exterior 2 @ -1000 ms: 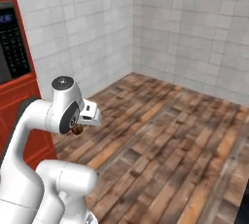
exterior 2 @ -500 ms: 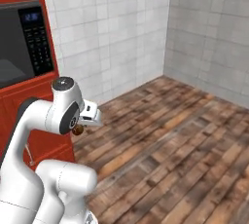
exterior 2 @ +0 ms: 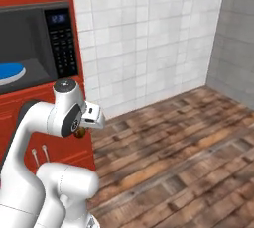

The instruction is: Transport the chicken drumstick from the fridge to the microwave and turn on the microwave.

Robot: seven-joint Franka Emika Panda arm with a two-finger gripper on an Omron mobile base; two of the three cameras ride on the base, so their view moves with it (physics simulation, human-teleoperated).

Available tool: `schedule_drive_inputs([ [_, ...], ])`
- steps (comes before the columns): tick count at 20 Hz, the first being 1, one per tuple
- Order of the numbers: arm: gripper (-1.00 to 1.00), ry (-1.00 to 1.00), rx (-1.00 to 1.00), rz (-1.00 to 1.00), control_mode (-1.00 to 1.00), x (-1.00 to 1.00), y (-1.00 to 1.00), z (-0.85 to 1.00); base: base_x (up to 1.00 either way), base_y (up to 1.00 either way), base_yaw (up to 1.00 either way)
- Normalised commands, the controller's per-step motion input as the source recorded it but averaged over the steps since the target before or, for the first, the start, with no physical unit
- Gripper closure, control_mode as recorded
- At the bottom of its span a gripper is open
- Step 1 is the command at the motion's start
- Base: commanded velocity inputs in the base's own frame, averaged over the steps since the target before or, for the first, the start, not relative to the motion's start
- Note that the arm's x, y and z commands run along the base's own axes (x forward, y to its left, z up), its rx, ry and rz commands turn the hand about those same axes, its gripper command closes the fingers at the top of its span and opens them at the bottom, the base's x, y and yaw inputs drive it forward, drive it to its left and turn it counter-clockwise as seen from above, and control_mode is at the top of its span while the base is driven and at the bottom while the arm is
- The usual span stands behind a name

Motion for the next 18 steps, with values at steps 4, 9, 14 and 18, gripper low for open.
schedule_drive_inputs([
  [4, 1.00, 0.00, 0.00, 0.00, 1.00, 0.00, 0.00, 0.00, 0.70, 0.00, 0.39],
  [9, 1.00, 0.00, 0.00, 0.00, 1.00, 0.00, 0.00, 0.00, 0.68, 0.00, 0.40],
  [14, 1.00, 0.00, 0.00, 0.00, 1.00, 0.00, 0.00, 0.00, 0.55, 0.00, 0.42],
  [18, 1.00, 0.00, 0.00, 0.00, 1.00, 0.00, 0.00, 0.00, 0.46, 0.00, 0.44],
])
